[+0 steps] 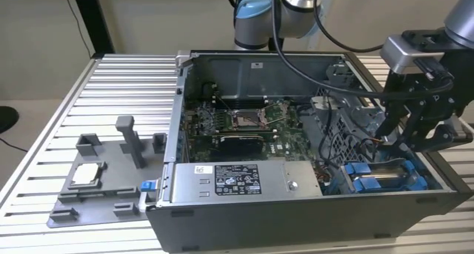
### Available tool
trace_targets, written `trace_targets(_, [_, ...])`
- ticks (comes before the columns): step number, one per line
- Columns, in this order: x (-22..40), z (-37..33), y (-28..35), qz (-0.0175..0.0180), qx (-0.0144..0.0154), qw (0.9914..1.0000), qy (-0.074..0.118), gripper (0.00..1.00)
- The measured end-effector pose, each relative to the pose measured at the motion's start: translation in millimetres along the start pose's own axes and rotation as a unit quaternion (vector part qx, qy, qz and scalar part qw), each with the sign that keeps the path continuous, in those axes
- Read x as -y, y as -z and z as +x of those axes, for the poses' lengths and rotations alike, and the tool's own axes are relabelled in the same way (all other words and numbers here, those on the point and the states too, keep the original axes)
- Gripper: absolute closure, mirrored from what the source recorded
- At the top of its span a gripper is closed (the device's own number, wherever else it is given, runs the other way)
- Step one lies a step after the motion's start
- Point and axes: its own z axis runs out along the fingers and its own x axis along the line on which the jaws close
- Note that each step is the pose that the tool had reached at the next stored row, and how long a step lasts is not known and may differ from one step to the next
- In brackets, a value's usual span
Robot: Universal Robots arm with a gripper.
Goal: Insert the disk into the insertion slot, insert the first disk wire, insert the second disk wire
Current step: 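Insert the first disk wire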
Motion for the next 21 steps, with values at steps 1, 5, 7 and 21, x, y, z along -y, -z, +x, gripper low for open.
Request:
trace_targets(1, [0.0, -0.3, -1.0, 0.0004, 0.0002, 1.00000, 0.000, 0.00])
trace_targets(5, [0.1, -1.9, -4.3, 0.0039, 0.0003, 0.99999, 0.002, 0.00])
trace_targets(7, [0.2, -2.5, -6.0, 0.0067, 0.0004, 0.99997, 0.004, 0.00])
trace_targets(21, [0.3, -3.4, -6.6, 0.0081, 0.0006, 0.99992, 0.009, 0.00])
